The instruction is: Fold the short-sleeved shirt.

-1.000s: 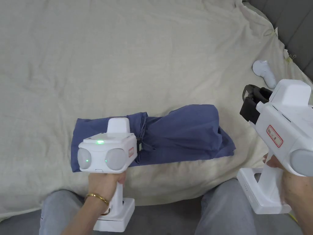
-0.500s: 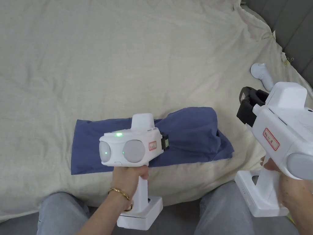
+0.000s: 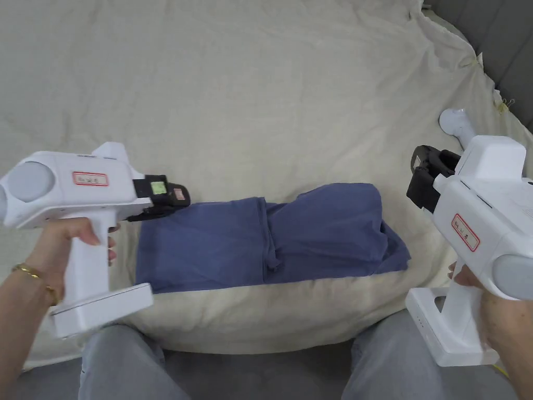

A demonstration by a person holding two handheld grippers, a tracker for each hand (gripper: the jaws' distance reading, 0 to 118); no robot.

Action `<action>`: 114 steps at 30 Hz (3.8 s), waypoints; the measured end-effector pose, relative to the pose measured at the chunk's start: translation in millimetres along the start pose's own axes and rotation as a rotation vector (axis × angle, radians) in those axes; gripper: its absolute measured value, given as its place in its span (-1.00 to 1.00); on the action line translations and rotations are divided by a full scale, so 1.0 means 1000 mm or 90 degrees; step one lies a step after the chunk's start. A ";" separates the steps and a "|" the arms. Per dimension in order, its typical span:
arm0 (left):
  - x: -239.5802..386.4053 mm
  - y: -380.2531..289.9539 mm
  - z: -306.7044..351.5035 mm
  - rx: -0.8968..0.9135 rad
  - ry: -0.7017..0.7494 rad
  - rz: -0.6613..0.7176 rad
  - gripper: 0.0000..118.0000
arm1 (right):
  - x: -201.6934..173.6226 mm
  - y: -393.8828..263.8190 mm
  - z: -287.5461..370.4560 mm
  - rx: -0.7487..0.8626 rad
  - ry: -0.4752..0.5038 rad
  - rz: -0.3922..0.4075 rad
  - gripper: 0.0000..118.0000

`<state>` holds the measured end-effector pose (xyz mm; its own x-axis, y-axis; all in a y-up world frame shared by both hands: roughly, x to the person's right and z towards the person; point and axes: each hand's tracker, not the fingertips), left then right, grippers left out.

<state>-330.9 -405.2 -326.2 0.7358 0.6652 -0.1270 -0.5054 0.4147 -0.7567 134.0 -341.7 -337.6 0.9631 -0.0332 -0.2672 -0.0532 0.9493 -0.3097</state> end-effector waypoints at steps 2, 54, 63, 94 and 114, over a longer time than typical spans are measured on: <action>-0.017 0.002 0.006 -0.019 0.022 -0.011 -0.50 | -0.003 -0.001 -0.002 -0.004 0.003 0.003 -1.00; -0.020 0.018 0.141 0.044 0.339 -0.042 -0.87 | -0.019 -0.006 -0.013 -0.028 0.022 0.018 -1.00; 0.075 0.011 0.094 -0.002 0.243 -0.227 -0.87 | -0.022 -0.007 -0.010 -0.023 0.029 0.015 -1.00; 0.122 -0.013 -0.040 -0.056 0.042 -0.110 0.83 | 0.010 -0.011 0.005 -0.021 -0.015 -0.014 -1.00; 0.089 -0.127 -0.105 0.114 0.191 -0.260 -1.00 | 0.007 -0.013 0.004 -0.031 -0.017 -0.013 -1.00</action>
<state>-153.9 -463.5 -308.7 0.9718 0.2319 -0.0434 -0.2014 0.7197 -0.6645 142.9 -352.7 -331.9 0.9708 -0.0437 -0.2358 -0.0455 0.9319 -0.3598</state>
